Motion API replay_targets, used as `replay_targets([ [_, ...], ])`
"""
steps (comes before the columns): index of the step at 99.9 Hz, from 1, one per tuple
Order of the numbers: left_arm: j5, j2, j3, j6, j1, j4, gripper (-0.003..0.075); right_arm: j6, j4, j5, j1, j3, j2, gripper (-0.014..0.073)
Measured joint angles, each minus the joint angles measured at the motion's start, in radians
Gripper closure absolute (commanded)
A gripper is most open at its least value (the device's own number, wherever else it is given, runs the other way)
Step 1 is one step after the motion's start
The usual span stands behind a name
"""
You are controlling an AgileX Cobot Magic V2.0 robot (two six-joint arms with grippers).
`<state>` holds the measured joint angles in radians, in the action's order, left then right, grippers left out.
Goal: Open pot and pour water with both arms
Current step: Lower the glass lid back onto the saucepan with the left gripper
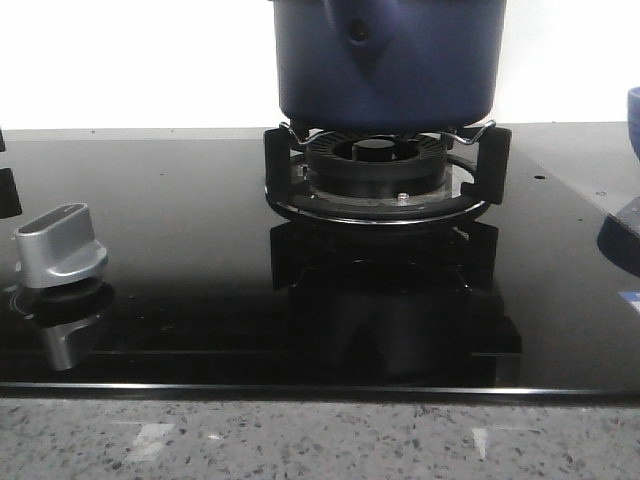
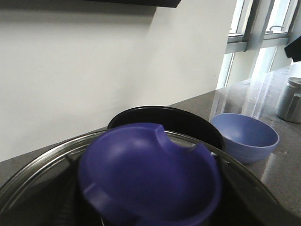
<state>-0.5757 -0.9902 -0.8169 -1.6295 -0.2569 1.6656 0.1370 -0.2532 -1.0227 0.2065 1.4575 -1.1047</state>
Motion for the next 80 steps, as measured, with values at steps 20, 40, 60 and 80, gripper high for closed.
replay_targets([
  [20,-0.021,-0.082,-0.096,-0.020,-0.036,0.000,0.0469,-0.093,0.003,0.069,-0.142,-0.114,0.213,0.0666],
  [40,-0.101,-0.201,-0.192,-0.028,-0.043,0.000,0.0469,-0.128,0.023,0.117,-0.182,-0.302,0.433,0.0666],
  [60,-0.120,-0.338,-0.309,-0.083,-0.110,0.000,0.0469,-0.164,0.028,0.150,-0.186,-0.437,0.618,0.0666],
  [80,-0.130,-0.466,-0.421,-0.114,-0.181,0.000,0.0469,-0.173,0.035,0.161,-0.204,-0.491,0.714,0.0666],
])
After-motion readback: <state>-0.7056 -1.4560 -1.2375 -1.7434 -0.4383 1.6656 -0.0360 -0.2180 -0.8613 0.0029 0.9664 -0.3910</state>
